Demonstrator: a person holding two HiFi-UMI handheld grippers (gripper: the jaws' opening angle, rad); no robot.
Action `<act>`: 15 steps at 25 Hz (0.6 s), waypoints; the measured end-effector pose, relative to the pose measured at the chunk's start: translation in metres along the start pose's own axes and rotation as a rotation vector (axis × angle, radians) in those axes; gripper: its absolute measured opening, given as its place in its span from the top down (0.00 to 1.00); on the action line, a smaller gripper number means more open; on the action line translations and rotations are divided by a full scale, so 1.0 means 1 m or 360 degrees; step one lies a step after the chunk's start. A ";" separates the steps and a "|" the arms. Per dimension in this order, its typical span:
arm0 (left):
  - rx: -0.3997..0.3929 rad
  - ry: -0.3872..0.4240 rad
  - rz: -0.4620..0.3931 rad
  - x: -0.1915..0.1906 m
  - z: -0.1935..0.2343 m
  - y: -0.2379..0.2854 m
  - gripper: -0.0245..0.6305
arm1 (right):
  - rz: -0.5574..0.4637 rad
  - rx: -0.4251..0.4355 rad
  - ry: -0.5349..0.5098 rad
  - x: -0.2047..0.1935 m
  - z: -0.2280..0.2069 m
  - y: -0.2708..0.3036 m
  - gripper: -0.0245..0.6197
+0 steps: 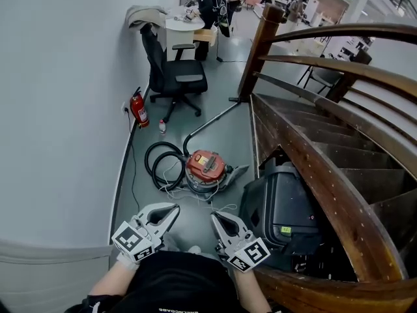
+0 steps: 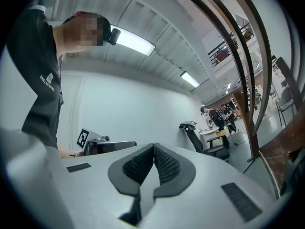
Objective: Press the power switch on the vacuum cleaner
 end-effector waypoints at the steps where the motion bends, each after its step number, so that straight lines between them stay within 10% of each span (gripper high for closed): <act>1: -0.0002 0.0002 0.0002 0.001 0.002 0.001 0.94 | -0.0004 -0.0002 0.0009 0.000 -0.001 0.002 0.92; 15: -0.0050 -0.0035 0.0024 0.032 0.137 0.041 0.94 | 0.0030 -0.0121 0.0063 -0.022 -0.075 0.117 0.92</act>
Point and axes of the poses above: the fingertips, and each gripper's own axes: y forward along the fingers, z to its left, x out of its top, the point moved 5 cm from there along -y, backward along the fingers, and after that the axes turned 7 degrees about -y, right-handed, at the moved point
